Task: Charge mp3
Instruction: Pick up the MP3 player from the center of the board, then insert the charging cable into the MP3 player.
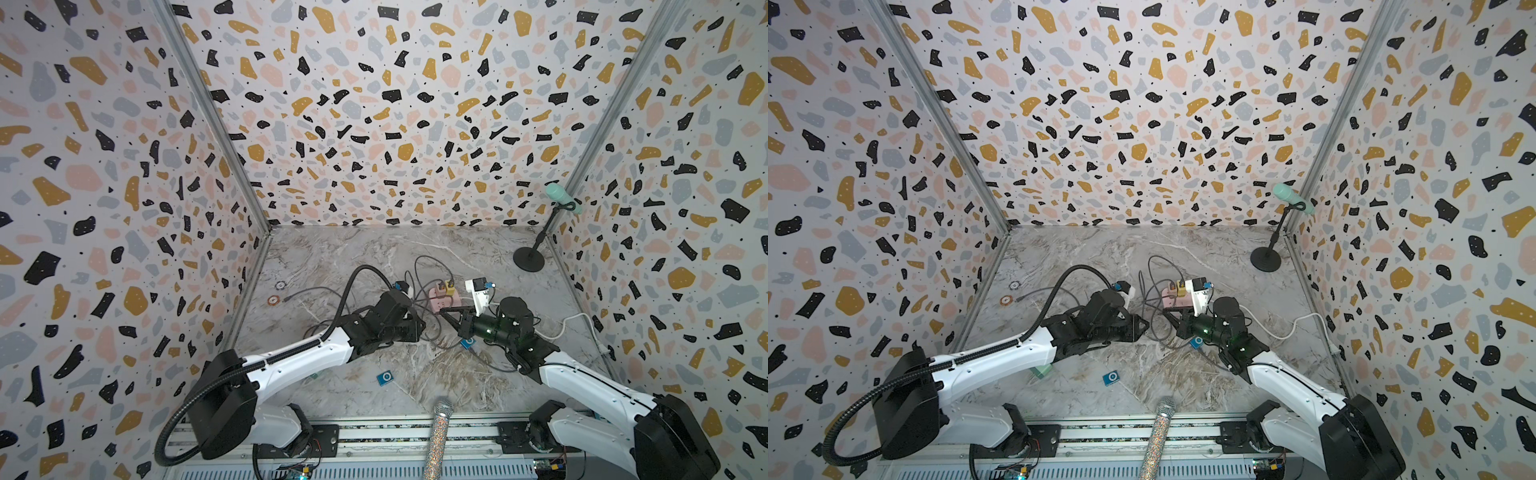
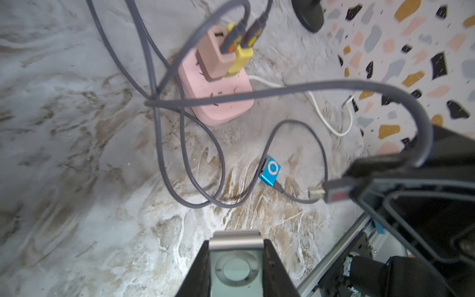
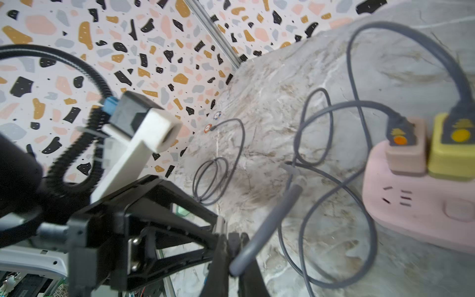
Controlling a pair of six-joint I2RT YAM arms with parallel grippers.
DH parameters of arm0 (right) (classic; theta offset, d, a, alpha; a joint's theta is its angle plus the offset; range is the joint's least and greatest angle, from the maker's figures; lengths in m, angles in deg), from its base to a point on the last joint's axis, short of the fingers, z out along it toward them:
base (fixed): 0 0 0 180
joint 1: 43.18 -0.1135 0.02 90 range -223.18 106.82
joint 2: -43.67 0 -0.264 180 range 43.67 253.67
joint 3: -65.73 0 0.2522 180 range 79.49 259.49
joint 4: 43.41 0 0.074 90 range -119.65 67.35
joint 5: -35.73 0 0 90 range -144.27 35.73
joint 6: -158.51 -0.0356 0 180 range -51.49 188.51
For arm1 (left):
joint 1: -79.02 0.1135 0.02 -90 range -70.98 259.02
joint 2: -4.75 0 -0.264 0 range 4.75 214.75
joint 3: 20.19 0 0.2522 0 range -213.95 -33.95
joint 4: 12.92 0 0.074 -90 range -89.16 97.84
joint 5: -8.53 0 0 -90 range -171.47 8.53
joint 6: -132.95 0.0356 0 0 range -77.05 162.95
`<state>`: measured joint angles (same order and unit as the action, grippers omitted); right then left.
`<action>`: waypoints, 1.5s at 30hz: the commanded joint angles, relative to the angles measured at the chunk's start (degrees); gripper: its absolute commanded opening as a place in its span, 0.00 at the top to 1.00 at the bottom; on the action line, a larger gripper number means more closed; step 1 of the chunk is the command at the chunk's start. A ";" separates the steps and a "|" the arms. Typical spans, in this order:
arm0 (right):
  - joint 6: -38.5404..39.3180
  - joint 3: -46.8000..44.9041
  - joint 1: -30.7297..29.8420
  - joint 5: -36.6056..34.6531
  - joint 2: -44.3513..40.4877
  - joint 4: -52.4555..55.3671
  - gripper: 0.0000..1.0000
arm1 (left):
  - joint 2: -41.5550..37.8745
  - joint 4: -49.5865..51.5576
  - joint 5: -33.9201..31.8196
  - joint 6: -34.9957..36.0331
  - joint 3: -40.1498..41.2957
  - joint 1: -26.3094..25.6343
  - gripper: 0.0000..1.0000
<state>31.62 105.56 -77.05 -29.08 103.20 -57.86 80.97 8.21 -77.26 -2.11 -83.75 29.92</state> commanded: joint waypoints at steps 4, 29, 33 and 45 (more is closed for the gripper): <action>-1.64 -1.17 -4.86 -10.58 -2.57 -10.93 1.00 | -6.55 -13.18 -0.21 -7.37 4.76 2.46 0.72; -1.68 0.65 -11.75 -16.27 1.71 -11.49 1.00 | -9.01 -18.46 1.64 -9.45 7.79 4.00 0.73; -1.35 0.92 -11.75 -16.77 1.66 -10.82 1.00 | -9.01 -18.45 2.11 -9.35 7.87 3.93 0.73; -2.23 1.18 -11.75 -13.44 3.39 -12.03 1.00 | -8.16 -18.97 2.64 -9.28 7.61 3.98 0.73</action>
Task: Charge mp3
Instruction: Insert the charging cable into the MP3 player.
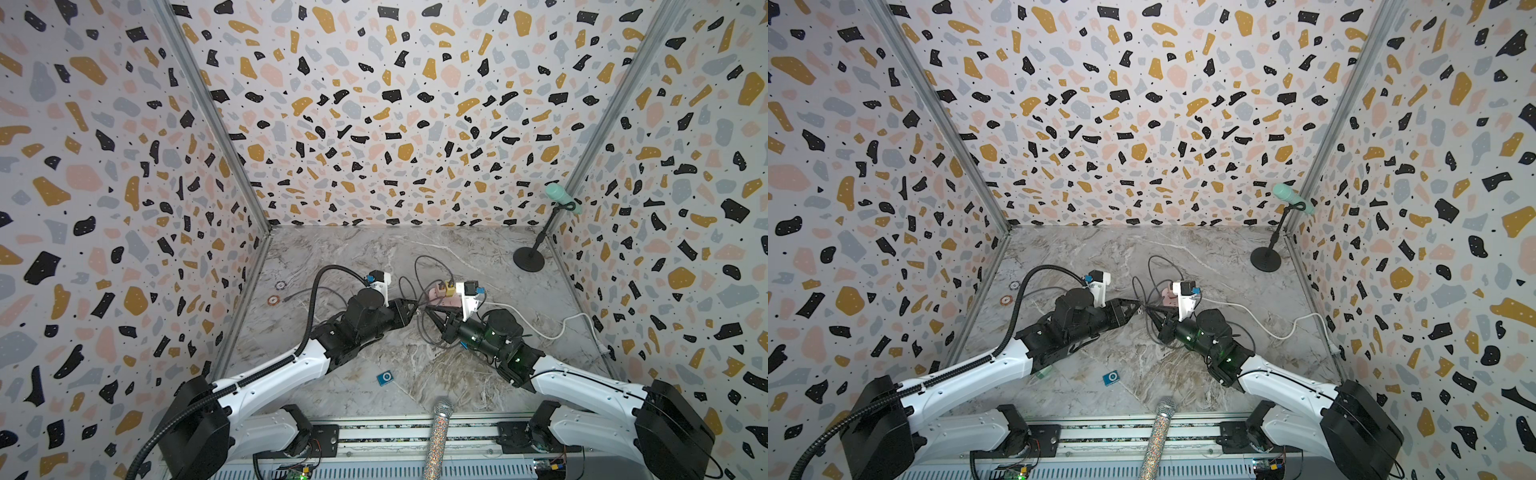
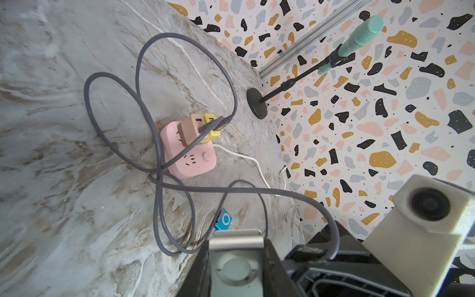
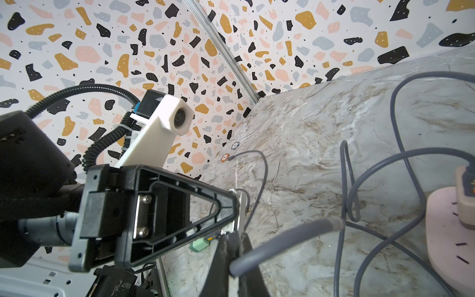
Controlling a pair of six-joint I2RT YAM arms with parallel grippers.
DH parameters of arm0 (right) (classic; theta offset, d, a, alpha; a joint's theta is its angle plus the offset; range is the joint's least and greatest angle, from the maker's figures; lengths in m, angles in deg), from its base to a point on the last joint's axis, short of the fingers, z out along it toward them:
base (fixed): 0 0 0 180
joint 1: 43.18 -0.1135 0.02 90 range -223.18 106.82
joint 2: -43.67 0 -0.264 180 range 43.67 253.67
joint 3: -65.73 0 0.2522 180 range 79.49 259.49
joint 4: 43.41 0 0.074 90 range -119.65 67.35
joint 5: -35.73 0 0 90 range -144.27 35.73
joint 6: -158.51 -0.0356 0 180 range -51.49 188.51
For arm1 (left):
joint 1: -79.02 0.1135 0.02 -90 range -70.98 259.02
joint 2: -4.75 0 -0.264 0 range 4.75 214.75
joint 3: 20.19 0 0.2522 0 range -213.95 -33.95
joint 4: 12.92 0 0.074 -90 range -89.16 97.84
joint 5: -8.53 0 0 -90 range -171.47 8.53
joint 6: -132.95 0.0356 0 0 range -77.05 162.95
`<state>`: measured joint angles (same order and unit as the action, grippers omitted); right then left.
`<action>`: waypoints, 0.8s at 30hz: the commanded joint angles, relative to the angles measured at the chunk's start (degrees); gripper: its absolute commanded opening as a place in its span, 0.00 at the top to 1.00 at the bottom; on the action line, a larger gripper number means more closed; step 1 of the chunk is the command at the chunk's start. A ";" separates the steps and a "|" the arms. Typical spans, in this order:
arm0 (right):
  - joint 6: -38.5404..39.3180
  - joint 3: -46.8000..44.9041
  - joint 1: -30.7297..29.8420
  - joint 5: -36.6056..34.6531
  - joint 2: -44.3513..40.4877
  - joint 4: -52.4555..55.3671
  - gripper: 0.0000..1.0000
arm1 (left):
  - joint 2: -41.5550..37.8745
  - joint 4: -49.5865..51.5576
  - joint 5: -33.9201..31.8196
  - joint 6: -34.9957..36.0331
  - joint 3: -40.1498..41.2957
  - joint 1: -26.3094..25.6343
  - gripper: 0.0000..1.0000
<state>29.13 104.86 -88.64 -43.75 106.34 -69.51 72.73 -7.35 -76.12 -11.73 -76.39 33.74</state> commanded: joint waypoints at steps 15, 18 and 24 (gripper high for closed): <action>0.42 2.58 -0.16 3.97 2.30 0.81 1.00 | 0.85 -3.55 1.55 0.45 -0.67 0.17 0.73; 0.85 2.76 -0.16 3.89 2.58 1.76 1.00 | 0.58 -3.46 1.60 0.42 -0.84 0.16 0.73; 1.91 2.50 -0.16 3.63 2.88 3.50 1.00 | -0.12 -3.29 1.08 0.10 -0.85 0.16 0.73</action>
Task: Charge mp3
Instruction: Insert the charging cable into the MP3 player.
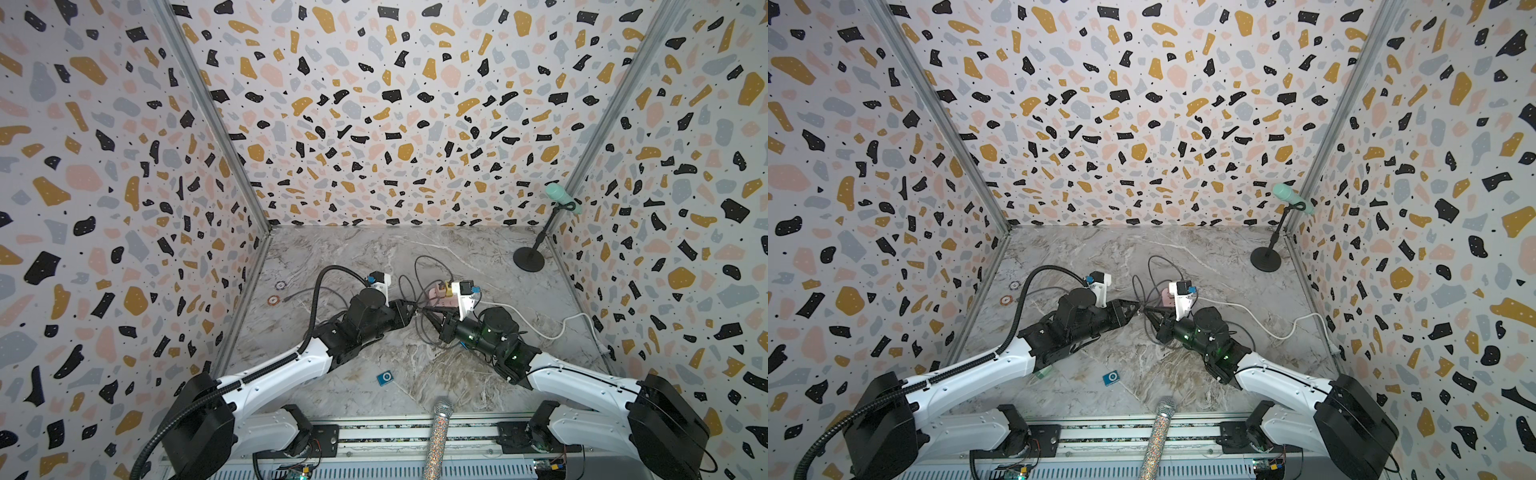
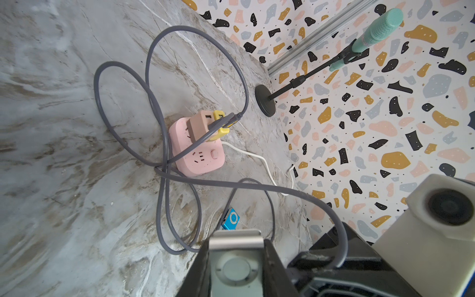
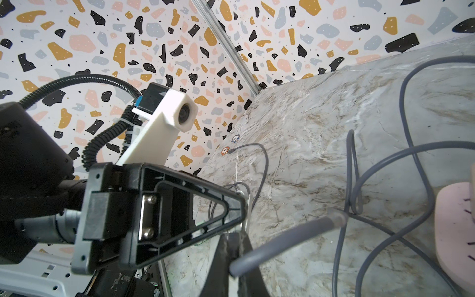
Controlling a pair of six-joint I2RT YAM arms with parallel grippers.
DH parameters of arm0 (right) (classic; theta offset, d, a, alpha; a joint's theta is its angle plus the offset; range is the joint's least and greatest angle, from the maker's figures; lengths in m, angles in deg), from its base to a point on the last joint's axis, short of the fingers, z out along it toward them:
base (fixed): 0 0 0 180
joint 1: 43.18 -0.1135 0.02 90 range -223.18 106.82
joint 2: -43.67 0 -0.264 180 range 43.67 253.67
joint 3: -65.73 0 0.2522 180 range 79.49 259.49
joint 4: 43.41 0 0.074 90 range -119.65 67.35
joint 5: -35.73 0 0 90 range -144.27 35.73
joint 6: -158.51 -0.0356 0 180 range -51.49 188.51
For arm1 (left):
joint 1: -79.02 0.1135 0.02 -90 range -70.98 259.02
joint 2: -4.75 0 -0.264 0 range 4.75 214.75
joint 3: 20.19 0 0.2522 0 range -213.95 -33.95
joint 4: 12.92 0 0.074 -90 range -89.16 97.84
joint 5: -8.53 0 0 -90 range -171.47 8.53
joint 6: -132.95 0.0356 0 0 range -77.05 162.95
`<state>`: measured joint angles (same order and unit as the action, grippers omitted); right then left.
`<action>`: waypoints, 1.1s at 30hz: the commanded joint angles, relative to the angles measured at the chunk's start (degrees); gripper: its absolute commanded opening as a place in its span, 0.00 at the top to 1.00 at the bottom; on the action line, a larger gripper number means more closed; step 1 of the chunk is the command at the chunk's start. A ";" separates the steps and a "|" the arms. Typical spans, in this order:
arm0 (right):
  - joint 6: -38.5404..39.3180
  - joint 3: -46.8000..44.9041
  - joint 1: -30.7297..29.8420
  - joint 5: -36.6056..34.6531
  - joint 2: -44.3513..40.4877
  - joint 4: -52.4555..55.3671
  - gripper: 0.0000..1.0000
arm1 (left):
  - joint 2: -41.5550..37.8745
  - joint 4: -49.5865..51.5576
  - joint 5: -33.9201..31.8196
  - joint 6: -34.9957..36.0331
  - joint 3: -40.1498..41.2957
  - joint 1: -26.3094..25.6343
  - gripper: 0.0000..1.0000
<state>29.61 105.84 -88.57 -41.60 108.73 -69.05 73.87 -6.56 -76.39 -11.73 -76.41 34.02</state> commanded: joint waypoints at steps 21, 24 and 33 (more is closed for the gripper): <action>2.42 0.46 0.30 3.21 -2.67 4.59 1.00 | -1.88 -3.13 0.67 0.07 -1.14 -0.17 0.75; 2.51 0.20 0.38 3.23 -2.53 4.50 1.00 | -2.05 -3.19 1.22 -0.03 -1.18 -0.17 0.75; 3.51 0.28 0.83 2.12 -2.57 6.07 1.00 | -3.73 -3.31 0.98 -0.71 -0.61 -0.18 0.76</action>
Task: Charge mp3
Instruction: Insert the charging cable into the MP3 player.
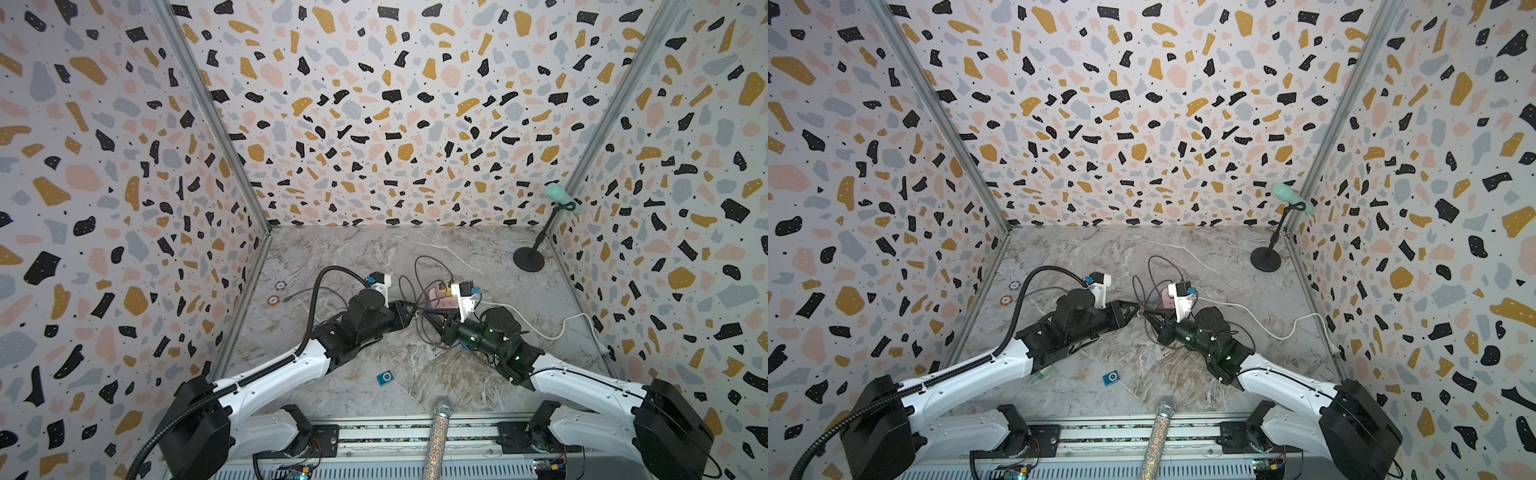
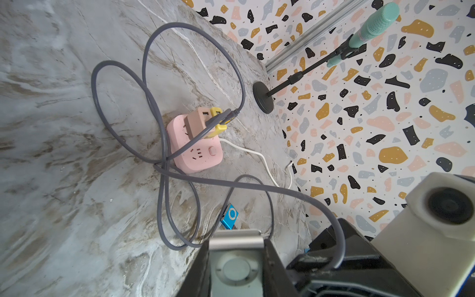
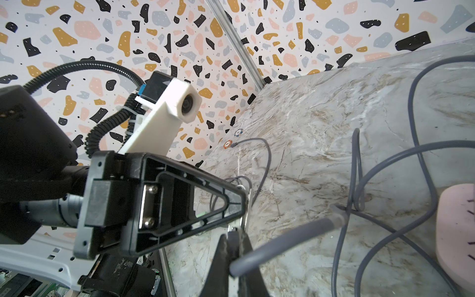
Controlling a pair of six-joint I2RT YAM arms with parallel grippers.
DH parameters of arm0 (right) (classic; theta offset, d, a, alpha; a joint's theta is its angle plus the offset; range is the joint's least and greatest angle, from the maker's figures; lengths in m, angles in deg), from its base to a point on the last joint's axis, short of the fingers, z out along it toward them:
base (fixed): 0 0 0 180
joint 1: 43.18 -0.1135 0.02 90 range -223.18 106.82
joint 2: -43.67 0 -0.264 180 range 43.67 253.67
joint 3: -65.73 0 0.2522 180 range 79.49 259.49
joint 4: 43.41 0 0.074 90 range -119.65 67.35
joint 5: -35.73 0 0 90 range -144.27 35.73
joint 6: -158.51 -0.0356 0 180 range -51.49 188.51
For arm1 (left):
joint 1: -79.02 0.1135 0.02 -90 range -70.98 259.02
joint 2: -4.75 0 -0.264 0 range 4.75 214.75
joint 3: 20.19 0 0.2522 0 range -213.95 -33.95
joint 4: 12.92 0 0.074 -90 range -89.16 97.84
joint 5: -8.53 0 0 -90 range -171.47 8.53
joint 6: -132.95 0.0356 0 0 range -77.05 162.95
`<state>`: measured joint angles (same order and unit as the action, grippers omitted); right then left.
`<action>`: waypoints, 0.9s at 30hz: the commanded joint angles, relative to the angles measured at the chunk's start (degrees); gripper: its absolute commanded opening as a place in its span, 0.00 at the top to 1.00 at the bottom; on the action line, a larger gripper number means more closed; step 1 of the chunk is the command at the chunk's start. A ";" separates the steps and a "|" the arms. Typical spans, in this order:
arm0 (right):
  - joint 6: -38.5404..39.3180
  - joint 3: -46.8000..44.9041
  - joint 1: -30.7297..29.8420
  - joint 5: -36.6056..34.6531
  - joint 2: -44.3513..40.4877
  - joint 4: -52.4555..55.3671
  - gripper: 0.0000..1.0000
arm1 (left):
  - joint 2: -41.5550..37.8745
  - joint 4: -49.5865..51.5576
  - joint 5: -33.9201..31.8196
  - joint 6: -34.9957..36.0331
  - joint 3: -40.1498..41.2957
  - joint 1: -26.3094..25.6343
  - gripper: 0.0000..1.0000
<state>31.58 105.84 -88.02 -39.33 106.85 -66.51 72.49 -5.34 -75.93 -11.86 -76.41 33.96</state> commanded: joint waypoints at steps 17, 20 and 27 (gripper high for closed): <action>3.41 2.80 -0.34 -8.94 -0.77 12.04 1.00 | -3.51 -7.01 -0.54 -3.07 0.62 -0.07 0.77; 2.19 2.13 -0.34 -9.43 -1.13 11.07 1.00 | -3.93 -7.24 -0.68 -3.35 0.71 -0.04 0.77; -0.24 2.54 -0.94 -9.58 -0.25 10.60 1.00 | -3.94 -7.87 -0.51 -4.23 1.09 -0.06 0.78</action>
<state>31.80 108.60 -89.20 -44.23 105.84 -60.83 71.25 -6.84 -76.69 -15.09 -75.51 33.96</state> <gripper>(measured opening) 0.079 0.286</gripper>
